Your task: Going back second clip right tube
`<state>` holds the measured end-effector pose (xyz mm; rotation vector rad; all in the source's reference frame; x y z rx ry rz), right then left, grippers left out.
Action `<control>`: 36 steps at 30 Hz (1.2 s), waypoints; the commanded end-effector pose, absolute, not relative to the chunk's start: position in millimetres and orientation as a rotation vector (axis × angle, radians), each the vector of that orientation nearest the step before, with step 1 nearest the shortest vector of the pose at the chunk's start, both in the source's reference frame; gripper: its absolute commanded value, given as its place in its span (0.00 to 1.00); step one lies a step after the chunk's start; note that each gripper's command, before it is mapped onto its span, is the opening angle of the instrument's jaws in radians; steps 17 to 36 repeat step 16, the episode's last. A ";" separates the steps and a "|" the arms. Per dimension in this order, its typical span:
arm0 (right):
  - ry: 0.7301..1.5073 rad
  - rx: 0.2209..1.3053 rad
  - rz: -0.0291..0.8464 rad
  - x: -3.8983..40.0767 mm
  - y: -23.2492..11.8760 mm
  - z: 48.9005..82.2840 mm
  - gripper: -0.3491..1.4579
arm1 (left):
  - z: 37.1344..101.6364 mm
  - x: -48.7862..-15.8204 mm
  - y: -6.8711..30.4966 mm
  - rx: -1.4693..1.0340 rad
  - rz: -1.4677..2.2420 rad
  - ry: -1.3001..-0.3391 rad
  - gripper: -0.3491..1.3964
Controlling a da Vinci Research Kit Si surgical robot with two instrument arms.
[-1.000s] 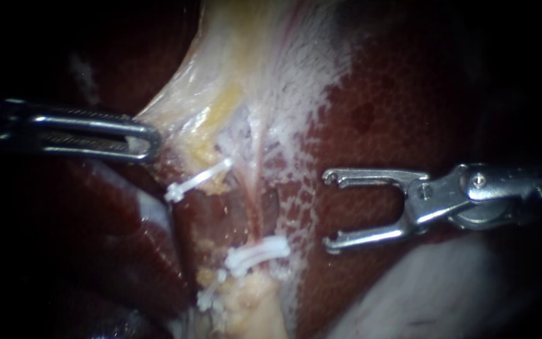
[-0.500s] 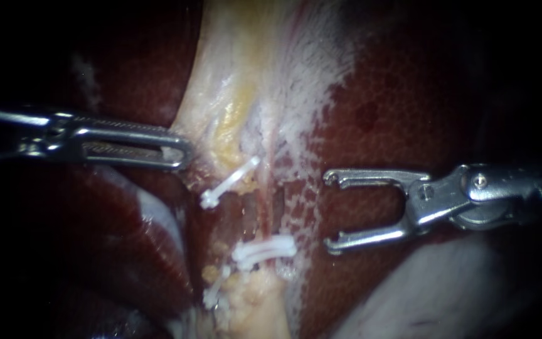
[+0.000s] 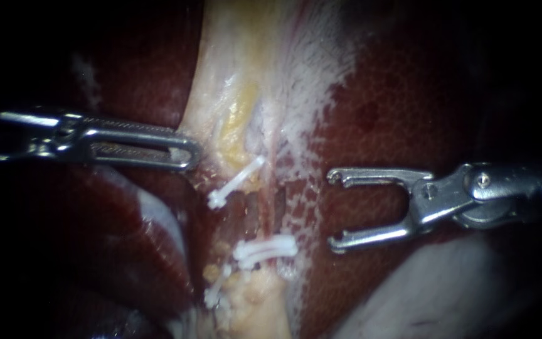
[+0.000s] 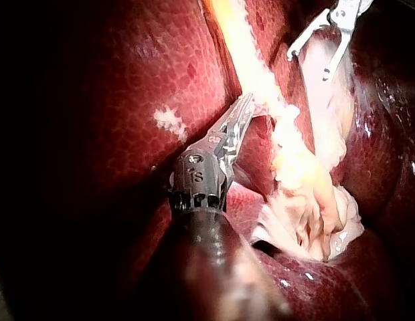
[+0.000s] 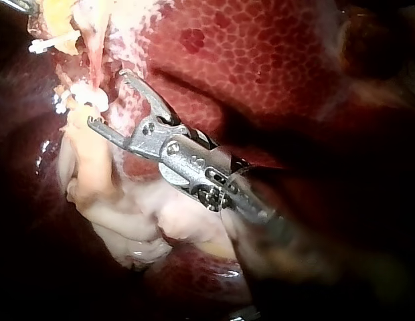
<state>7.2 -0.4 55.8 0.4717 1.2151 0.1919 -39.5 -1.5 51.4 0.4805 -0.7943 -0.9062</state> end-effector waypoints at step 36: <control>1.215 0.473 0.191 7.1 -0.4 55.7 0.52 | 51.5 -39.7 -1.6 0.484 -0.907 -0.792 0.02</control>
